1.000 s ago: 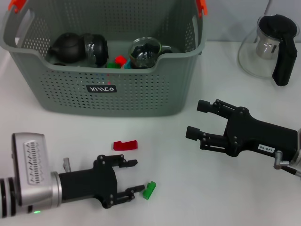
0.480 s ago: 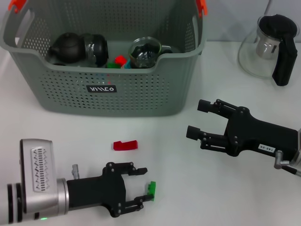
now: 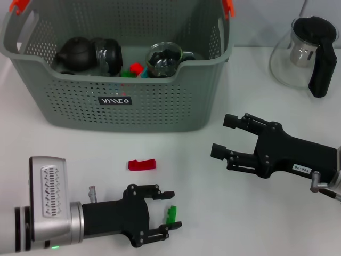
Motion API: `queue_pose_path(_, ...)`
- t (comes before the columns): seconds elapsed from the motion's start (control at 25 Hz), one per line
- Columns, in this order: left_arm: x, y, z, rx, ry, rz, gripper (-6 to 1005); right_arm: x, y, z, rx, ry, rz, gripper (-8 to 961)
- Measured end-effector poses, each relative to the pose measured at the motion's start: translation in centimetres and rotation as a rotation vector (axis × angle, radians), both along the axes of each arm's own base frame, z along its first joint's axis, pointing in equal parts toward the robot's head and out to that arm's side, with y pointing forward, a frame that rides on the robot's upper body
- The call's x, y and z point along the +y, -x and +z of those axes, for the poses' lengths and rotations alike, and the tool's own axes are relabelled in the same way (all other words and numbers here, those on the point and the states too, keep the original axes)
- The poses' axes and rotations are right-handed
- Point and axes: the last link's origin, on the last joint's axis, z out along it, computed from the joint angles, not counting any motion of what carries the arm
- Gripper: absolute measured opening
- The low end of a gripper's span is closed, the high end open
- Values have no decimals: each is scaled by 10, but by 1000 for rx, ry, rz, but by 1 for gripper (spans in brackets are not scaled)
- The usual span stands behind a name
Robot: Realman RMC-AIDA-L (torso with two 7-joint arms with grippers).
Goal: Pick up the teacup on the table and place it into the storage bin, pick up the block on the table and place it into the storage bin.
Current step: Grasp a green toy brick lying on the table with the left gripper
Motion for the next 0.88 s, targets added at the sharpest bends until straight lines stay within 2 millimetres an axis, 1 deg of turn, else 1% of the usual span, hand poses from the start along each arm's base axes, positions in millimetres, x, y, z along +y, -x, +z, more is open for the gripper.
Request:
queue_pose_path(0.16, -2, -1, 1, 2, 18, -21, 582, -1, -1, 0, -1, 0, -3, 909)
queue_pose_path(0.4, 1, -3, -4, 42, 45, -56, 581, -2, -1, 0, -1, 3, -3, 909)
queue_pose_path(0.88, 7, -1, -7, 71, 31, -34, 582, -4, -3, -1, -1, 6, -7, 910)
